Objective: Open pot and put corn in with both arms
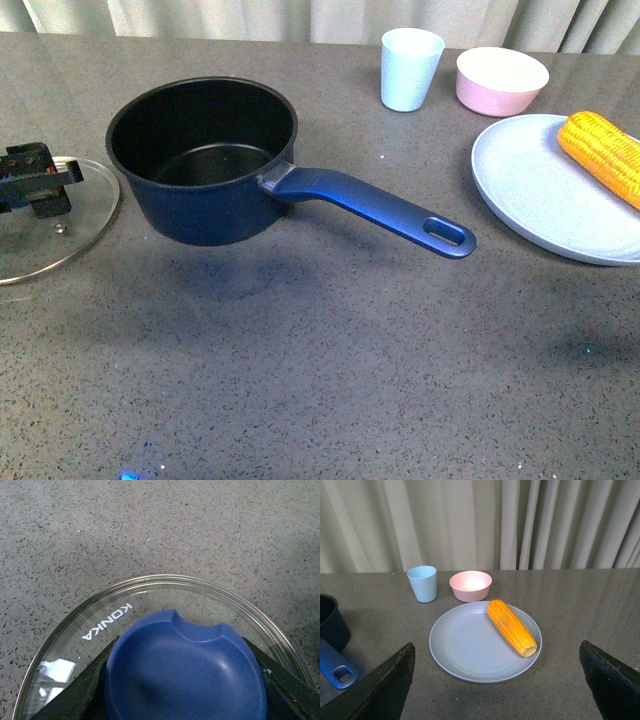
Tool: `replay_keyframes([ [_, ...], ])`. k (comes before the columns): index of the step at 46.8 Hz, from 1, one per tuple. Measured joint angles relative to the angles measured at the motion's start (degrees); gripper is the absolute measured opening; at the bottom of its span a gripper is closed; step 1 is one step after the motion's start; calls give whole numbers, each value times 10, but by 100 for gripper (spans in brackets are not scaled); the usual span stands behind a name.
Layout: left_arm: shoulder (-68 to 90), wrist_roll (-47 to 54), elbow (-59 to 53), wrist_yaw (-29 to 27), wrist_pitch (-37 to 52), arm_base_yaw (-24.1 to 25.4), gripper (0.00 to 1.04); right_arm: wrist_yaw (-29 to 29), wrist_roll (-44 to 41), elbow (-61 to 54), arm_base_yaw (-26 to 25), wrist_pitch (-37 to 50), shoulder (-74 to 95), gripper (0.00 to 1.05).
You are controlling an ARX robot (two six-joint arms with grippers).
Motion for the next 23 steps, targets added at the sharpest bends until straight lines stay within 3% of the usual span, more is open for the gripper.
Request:
replay_keyframes([
  [17, 11, -5, -5, -9, 19, -10, 60, 0, 0, 0, 0, 0, 0, 96],
  [23, 12, -11, -9, -8, 23, -14, 78, 0, 0, 0, 0, 0, 0, 96],
])
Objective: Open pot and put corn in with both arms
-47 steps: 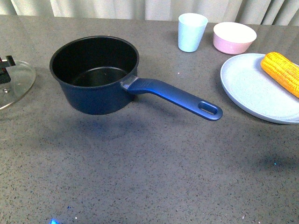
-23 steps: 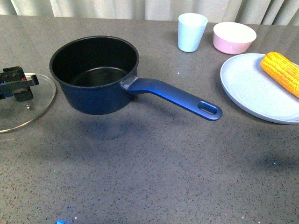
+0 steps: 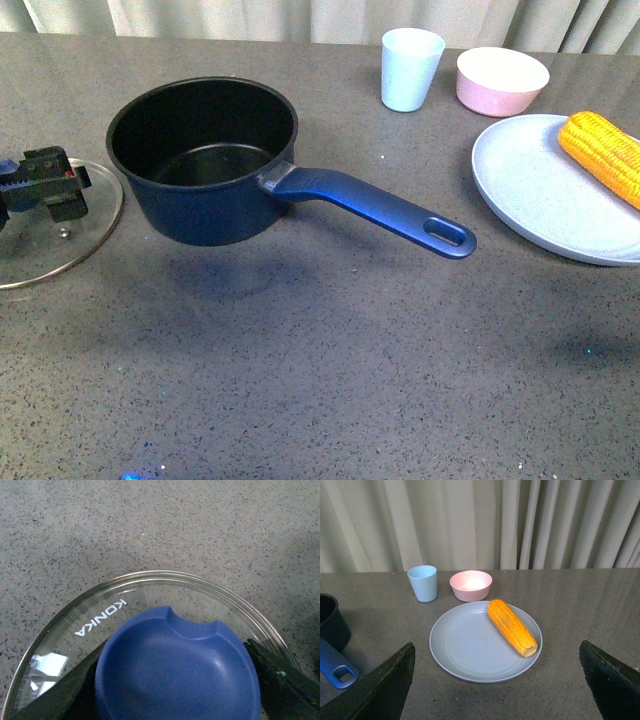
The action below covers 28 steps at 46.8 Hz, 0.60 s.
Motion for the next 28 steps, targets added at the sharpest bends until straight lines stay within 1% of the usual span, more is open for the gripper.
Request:
replay_keyframes([
  [4, -1, -1, -10, 1, 4, -4, 95, 0, 0, 0, 0, 0, 0, 96],
  [5, -3, -2, -12, 2, 4, -4, 97, 0, 0, 0, 0, 0, 0, 96],
  [8, -12, -3, -23, 3, 5, -5, 95, 0, 0, 0, 0, 0, 0, 96],
  [20, -103, -5, -98, 15, 10, -2, 96, 0, 0, 0, 0, 0, 0, 96],
  [25, -156, -2, -131, 24, 6, 1, 96, 0, 0, 0, 0, 0, 0, 96],
  [28, -216, -1, -162, 37, -9, 7, 96, 0, 0, 0, 0, 0, 0, 96],
])
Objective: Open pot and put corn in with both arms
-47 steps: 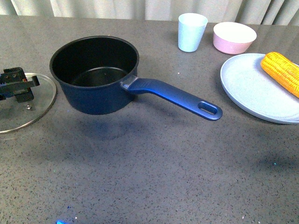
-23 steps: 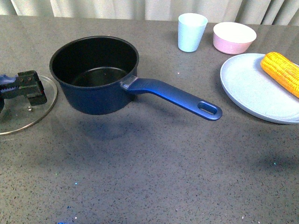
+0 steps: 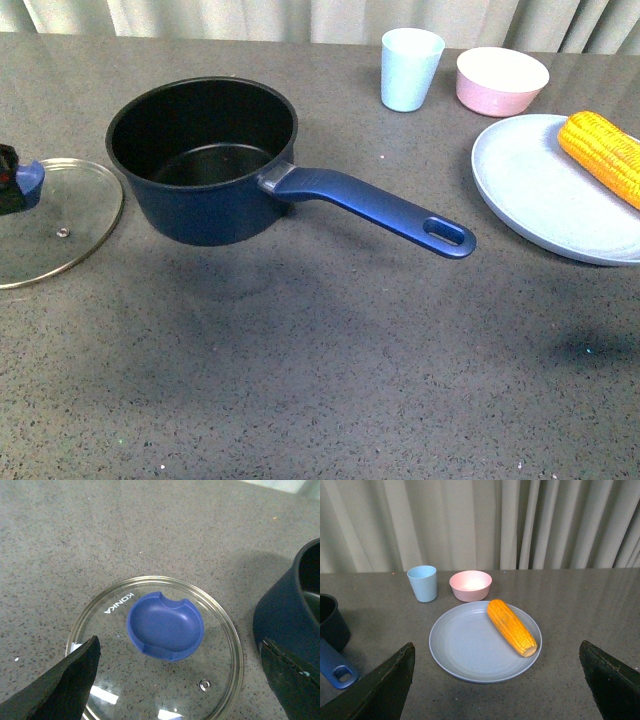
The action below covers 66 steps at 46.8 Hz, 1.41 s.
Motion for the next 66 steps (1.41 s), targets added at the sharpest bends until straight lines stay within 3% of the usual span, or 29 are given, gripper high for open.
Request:
replay_keyframes([
  [12, -177, -4, -44, 68, -51, 42, 94, 0, 0, 0, 0, 0, 0, 96],
  [17, -232, 66, -97, 102, 68, 52, 73, 0, 0, 0, 0, 0, 0, 96],
  [25, -360, 100, -170, 100, 17, 51, 36, 0, 0, 0, 0, 0, 0, 96],
  [35, -450, 104, -198, 59, -43, 9, 2, 0, 0, 0, 0, 0, 0, 96],
  [66, -741, 106, -227, 56, -293, 7, 2, 0, 0, 0, 0, 0, 0, 96],
])
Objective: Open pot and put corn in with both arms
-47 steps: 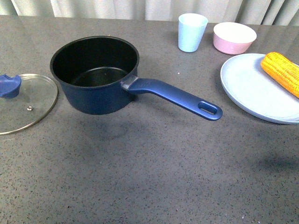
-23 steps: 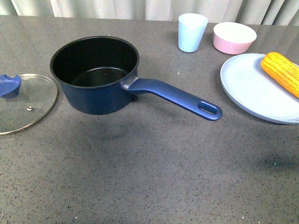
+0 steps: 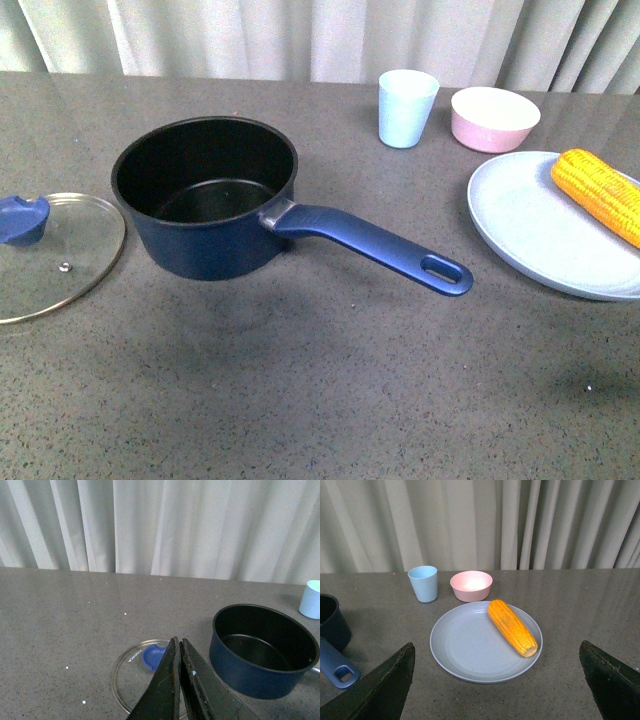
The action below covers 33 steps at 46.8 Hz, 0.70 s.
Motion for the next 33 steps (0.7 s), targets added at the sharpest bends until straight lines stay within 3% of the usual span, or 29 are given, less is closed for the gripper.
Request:
replay_keyframes([
  [33, -151, 0, 0, 0, -146, 0, 2, 0, 0, 0, 0, 0, 0, 96],
])
